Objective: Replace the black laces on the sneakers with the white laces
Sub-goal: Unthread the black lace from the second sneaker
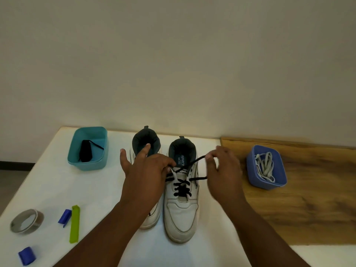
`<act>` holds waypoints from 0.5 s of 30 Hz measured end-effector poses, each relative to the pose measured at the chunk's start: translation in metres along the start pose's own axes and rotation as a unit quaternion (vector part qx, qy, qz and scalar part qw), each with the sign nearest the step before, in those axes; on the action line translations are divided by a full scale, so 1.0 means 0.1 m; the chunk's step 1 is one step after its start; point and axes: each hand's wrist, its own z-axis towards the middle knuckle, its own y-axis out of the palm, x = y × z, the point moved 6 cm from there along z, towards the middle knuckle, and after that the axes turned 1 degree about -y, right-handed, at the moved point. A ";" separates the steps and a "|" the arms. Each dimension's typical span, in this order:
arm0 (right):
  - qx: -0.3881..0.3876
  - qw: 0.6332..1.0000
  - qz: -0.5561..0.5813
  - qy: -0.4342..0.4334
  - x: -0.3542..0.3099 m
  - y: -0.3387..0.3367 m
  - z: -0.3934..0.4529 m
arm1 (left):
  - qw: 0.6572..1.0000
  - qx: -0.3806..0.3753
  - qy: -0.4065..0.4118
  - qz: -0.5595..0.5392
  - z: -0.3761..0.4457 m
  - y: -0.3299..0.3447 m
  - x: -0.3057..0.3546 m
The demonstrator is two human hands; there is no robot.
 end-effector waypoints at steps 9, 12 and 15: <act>-0.157 0.980 -0.071 -0.101 -0.28 0.32 -0.17 | 1.000 -0.006 -0.001 0.008 -0.01 0.01 -0.01; -0.185 0.972 -0.089 -0.112 -0.34 0.43 -0.25 | 1.000 -0.008 0.004 0.007 -0.01 0.04 -0.05; -0.092 0.988 -0.074 -0.103 -0.25 0.25 -0.14 | 1.000 -0.014 0.005 0.022 -0.01 0.05 -0.05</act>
